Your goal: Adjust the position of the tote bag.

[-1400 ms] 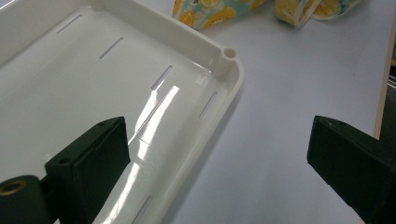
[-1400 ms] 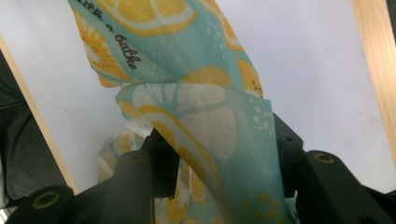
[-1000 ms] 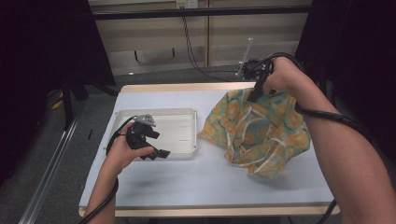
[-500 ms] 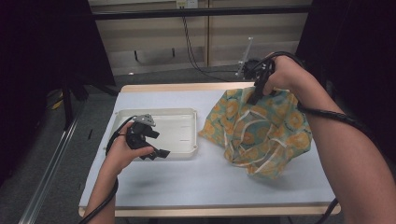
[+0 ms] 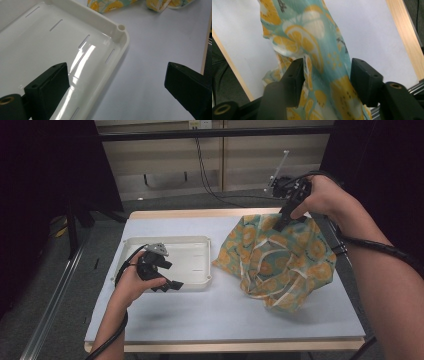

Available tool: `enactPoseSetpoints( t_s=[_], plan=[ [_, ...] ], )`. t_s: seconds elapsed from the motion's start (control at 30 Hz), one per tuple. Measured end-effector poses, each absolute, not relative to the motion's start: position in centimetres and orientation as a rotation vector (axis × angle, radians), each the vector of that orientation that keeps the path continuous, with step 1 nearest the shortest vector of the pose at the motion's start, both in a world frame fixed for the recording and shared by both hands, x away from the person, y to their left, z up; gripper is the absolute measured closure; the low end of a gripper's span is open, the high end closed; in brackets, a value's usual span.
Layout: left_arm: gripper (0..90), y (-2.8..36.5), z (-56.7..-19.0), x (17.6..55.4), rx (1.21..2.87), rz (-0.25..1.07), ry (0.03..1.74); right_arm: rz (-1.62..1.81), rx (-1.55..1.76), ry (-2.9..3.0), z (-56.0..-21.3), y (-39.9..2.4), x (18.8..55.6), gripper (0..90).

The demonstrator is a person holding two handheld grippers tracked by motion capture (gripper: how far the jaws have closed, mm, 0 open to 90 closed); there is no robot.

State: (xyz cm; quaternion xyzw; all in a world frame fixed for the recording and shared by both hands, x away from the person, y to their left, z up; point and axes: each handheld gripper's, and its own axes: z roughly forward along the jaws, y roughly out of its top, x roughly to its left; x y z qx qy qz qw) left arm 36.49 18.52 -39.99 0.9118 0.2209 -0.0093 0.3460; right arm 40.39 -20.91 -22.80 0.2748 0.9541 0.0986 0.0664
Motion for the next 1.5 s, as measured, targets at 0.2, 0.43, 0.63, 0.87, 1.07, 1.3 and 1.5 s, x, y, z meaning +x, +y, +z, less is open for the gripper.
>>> enactPoseSetpoints(
  t_s=[0.2, 0.43, 0.63, 0.87, 1.07, 1.3, 1.5],
  plan=[
    [5.5, 18.0, -40.0, 36.6, 2.382, -0.034, 0.555, 0.272, 0.843, 2.862, -23.2, -22.4, 40.2, 50.0],
    [5.5, 17.8, -40.3, 36.8, 2.379, -0.081, 0.538, 0.316, 0.867, 2.85, -23.0, -22.8, 40.2, 43.9],
    [5.5, 17.4, -40.5, 36.6, 2.399, -0.047, 0.547, 0.376, 0.965, 2.8, -22.3, -24.1, 39.5, 38.2],
    [5.5, 17.0, -40.4, 36.5, 2.4, -0.051, 0.531, 0.344, 1.046, 2.765, -21.6, -24.9, 38.9, 35.5],
    [5.5, 16.8, -40.5, 36.7, 2.416, -0.089, 0.509, 0.311, 1.128, 2.757, -21.7, -25.5, 38.3, 34.4],
    [5.3, 16.1, -40.6, 36.7, 2.422, -0.062, 0.519, 0.326, 1.157, 2.727, -21.8, -26.5, 37.7, 32.8],
    [4.3, 14.7, -40.5, 36.9, 2.433, -0.097, 0.486, 0.312, 1.281, 2.686, -22.5, -28.0, 37.0, 28.9]
  ],
)
